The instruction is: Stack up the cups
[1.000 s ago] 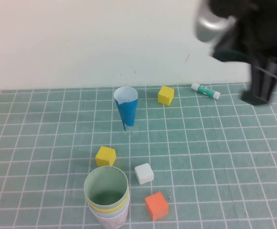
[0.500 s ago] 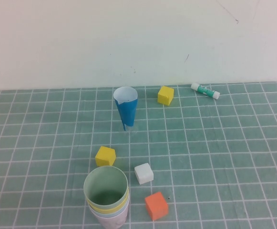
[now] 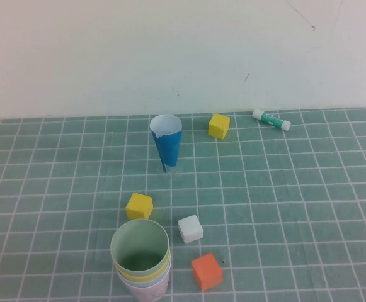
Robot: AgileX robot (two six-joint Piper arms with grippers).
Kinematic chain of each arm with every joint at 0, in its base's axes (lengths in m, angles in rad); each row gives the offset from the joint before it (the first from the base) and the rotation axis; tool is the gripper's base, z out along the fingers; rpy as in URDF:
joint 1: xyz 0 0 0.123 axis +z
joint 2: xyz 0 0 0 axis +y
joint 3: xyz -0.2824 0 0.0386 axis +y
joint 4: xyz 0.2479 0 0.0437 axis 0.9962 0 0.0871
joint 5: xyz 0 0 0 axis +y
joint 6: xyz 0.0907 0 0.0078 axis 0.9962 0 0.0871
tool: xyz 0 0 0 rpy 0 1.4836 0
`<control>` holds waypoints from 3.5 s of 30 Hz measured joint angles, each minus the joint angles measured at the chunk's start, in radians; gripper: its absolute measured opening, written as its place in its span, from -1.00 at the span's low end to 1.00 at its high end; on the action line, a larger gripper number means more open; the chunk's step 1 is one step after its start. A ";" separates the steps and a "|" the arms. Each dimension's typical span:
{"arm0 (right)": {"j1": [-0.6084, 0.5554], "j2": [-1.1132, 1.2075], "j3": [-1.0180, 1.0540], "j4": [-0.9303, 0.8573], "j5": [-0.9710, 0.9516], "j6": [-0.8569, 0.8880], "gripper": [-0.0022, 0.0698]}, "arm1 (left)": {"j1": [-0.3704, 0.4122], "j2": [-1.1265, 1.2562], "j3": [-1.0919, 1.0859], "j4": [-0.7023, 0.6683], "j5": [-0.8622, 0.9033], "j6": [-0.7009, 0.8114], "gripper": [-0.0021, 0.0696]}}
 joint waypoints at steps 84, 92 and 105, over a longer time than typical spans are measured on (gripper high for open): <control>-0.190 -0.063 0.023 0.099 -0.014 -0.163 -0.94 | 0.349 0.000 0.265 -0.153 -0.083 -0.024 -0.94; -0.605 -0.281 0.069 0.183 -0.050 -0.171 -0.94 | 0.349 0.000 0.265 -0.153 -0.082 -0.026 -0.94; -0.820 -0.412 0.378 0.255 -0.236 -0.262 -0.94 | 0.349 0.000 0.265 -0.159 -0.082 -0.026 -0.94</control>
